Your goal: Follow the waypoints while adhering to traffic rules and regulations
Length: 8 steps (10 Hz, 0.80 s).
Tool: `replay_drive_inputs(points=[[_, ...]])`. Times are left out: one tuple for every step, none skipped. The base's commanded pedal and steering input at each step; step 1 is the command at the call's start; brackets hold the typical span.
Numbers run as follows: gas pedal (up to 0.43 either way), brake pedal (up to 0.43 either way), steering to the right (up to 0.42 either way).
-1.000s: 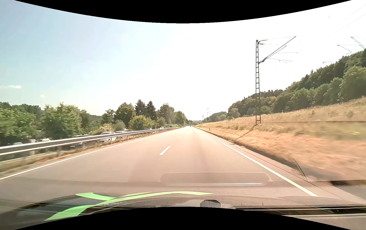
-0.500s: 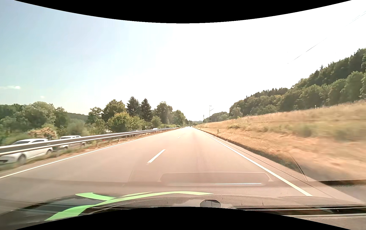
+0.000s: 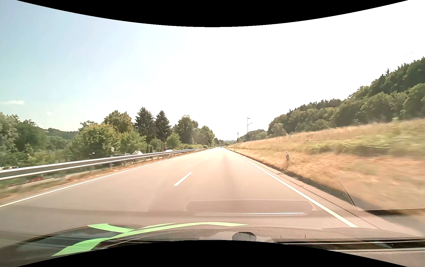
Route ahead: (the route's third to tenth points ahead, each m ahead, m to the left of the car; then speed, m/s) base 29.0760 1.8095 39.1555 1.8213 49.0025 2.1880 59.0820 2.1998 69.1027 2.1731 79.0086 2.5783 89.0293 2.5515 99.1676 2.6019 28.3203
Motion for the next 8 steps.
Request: replay_drive_inputs(points=[[0.268, 0.000, -0.002], [0.268, 0.000, -0.002], [0.280, 0.000, -0.002], [0.280, 0.000, -0.003], [0.280, 0.000, -0.003], [0.280, 0.000, -0.003], [0.268, 0.000, -0.003], [0.248, 0.000, -0.002]])
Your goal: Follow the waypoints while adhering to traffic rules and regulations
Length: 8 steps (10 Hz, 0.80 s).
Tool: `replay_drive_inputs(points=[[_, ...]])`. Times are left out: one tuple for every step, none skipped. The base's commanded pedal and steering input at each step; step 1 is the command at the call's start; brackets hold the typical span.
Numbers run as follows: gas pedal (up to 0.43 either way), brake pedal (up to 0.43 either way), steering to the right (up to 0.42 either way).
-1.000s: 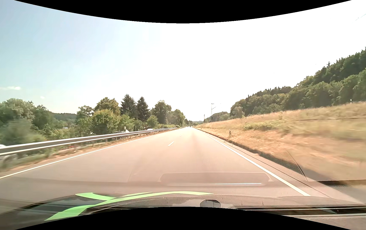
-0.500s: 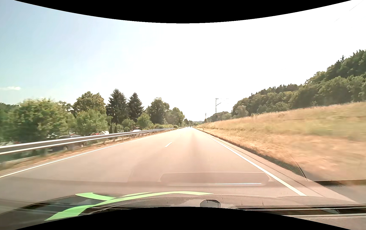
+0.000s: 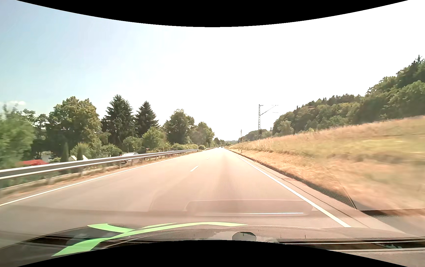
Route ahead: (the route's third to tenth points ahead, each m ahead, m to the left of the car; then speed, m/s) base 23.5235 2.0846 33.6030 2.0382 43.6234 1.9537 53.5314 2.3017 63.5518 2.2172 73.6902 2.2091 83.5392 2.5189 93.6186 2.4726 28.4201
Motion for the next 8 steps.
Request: replay_drive_inputs(points=[[0.240, 0.000, -0.002], [0.240, 0.000, -0.002], [0.240, 0.000, -0.003], [0.248, 0.000, -0.002], [0.260, 0.000, -0.002], [0.260, 0.000, -0.003], [0.260, 0.000, -0.003], [0.260, 0.000, -0.002]])
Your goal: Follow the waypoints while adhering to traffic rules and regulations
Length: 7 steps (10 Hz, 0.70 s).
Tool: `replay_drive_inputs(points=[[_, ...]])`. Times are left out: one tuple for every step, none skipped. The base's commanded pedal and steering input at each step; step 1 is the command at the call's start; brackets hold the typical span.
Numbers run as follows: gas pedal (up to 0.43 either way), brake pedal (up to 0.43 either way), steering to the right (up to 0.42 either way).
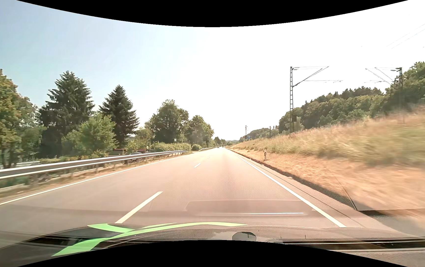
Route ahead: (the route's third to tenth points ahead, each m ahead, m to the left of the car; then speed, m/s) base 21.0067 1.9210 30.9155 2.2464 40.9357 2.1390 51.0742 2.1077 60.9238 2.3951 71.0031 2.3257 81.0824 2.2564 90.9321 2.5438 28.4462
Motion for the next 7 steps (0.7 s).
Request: replay_drive_inputs(points=[[0.260, 0.000, -0.002], [0.248, 0.000, -0.003], [0.240, 0.000, -0.003], [0.240, 0.000, -0.003], [0.240, 0.000, -0.002], [0.248, 0.000, -0.003], [0.248, 0.000, -0.003]])
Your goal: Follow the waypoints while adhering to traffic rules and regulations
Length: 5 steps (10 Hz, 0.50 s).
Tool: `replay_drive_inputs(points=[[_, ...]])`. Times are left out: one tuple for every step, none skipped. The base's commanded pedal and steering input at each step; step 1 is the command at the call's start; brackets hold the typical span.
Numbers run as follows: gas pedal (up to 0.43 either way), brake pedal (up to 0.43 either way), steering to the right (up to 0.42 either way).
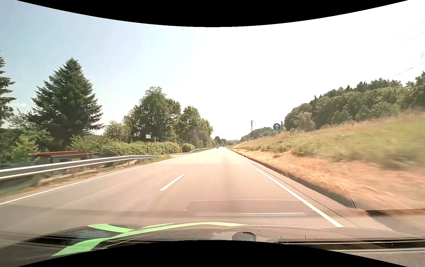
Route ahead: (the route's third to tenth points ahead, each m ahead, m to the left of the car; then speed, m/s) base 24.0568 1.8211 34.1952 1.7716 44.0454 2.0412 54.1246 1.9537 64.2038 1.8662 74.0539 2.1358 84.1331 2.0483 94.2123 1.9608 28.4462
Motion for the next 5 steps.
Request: replay_drive_inputs(points=[[0.260, 0.000, -0.003], [0.268, 0.000, -0.003], [0.280, 0.000, -0.002], [0.280, 0.000, -0.003], [0.280, 0.000, -0.003]])
